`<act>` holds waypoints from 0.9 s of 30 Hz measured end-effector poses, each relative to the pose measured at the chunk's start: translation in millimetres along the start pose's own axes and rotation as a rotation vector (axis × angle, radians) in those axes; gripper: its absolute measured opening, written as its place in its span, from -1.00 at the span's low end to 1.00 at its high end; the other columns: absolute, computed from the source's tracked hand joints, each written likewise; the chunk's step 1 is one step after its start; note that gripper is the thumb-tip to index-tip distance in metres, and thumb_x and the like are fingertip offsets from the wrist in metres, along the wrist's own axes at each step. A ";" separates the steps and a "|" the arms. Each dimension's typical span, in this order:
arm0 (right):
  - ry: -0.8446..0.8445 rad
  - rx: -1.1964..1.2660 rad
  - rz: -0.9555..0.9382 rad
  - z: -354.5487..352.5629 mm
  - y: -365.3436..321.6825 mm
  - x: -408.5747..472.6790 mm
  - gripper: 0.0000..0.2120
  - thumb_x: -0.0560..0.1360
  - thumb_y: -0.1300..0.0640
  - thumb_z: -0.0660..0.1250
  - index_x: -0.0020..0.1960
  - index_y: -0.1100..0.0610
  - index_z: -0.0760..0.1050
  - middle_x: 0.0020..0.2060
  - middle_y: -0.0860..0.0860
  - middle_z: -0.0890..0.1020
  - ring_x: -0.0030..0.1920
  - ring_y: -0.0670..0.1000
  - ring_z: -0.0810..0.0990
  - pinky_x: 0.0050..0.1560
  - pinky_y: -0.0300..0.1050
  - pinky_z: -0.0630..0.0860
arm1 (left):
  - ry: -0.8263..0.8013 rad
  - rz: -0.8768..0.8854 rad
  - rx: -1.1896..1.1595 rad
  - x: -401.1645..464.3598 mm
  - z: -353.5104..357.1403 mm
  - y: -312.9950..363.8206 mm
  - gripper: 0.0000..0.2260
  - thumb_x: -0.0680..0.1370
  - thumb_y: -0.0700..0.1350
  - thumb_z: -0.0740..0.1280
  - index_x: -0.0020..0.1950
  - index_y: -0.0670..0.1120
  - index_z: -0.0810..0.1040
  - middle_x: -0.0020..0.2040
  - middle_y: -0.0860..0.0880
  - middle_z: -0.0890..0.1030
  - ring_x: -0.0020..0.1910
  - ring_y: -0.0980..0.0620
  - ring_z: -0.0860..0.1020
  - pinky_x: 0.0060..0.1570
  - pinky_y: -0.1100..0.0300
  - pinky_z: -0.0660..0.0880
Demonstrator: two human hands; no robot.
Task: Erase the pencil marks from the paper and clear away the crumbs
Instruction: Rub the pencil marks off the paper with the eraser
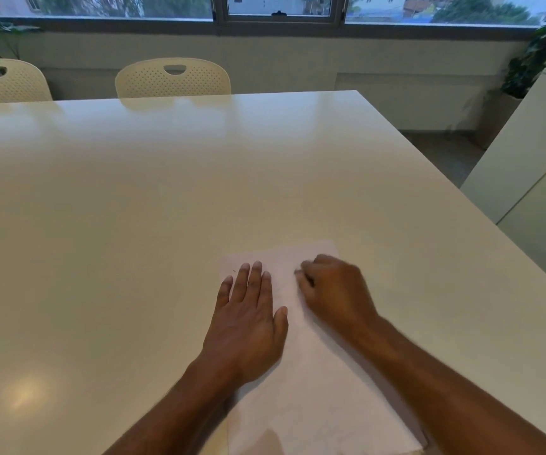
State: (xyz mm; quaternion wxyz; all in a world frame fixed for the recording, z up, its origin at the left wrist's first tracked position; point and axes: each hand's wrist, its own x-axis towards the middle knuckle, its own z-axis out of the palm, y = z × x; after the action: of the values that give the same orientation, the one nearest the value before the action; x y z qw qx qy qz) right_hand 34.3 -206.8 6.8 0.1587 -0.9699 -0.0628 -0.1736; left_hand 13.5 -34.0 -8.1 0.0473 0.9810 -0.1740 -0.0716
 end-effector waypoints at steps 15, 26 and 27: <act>0.079 -0.034 0.094 1.5 18.5 23.0 -0.80 0.46 0.13 0.34 -0.33 0.12 0.55 -0.40 0.04 0.55 -0.41 0.12 0.56 -0.38 -0.13 0.43 | 0.007 0.003 -0.012 0.6 1.9 -0.7 -0.40 0.67 0.15 -0.21 0.61 -0.13 -0.28 0.60 -0.09 -0.35 0.55 -0.03 -0.41 0.54 -0.05 -0.30; 0.072 0.185 -0.011 19.8 -8.0 -1.8 -0.79 0.54 0.04 0.28 -0.14 0.05 0.66 -0.33 -0.06 0.58 -0.38 -0.06 0.52 -0.34 -0.16 0.49 | 0.012 0.020 -0.043 0.3 -1.3 -0.8 -0.40 0.68 0.17 -0.19 0.61 -0.12 -0.27 0.60 -0.09 -0.33 0.55 -0.01 -0.40 0.54 -0.02 -0.33; 0.074 0.188 -0.004 20.7 -7.7 -2.2 -0.79 0.54 0.04 0.28 -0.13 0.05 0.66 -0.33 -0.06 0.59 -0.38 -0.06 0.53 -0.33 -0.16 0.49 | 0.011 0.020 -0.065 0.1 -2.7 -1.2 -0.39 0.68 0.17 -0.16 0.62 -0.12 -0.26 0.61 -0.09 -0.32 0.56 -0.01 -0.39 0.55 -0.01 -0.32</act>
State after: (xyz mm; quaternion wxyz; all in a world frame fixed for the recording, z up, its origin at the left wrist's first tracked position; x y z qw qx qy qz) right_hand 37.5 -192.8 -10.1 0.2509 -0.9436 -0.0750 -0.2027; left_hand 14.4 -32.7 -5.6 0.0808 0.9775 -0.1812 -0.0716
